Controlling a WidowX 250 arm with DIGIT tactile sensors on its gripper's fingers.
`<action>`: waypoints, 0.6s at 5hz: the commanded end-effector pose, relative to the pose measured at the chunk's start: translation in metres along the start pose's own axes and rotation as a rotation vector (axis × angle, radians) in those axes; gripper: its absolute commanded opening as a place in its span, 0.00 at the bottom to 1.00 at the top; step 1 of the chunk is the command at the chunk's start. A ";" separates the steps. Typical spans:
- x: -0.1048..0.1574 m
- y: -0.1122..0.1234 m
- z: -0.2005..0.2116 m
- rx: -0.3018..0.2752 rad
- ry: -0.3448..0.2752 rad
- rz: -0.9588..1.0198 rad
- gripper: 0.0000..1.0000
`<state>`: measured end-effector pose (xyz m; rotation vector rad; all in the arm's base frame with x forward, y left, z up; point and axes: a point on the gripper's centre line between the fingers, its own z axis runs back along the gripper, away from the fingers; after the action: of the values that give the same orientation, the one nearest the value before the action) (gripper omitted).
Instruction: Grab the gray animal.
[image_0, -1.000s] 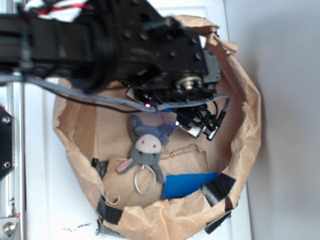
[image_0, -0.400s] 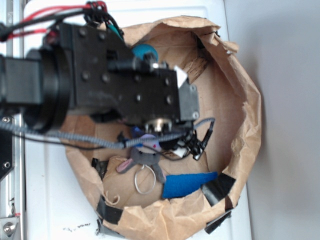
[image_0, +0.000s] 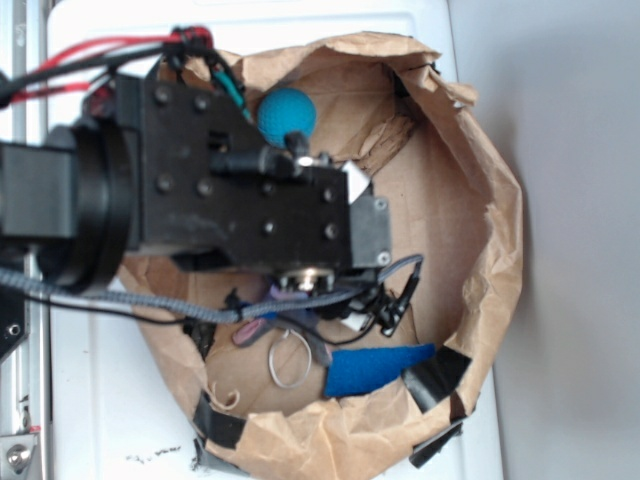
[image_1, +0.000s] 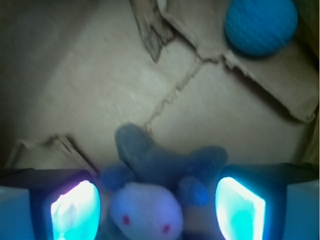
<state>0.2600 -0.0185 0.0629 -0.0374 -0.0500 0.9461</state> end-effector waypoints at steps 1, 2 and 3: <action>0.003 -0.004 0.010 -0.049 -0.033 -0.017 1.00; 0.000 -0.003 0.006 -0.031 -0.023 -0.013 1.00; -0.001 -0.003 -0.007 -0.023 -0.027 -0.001 1.00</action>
<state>0.2565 -0.0198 0.0514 -0.0326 -0.0606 0.9683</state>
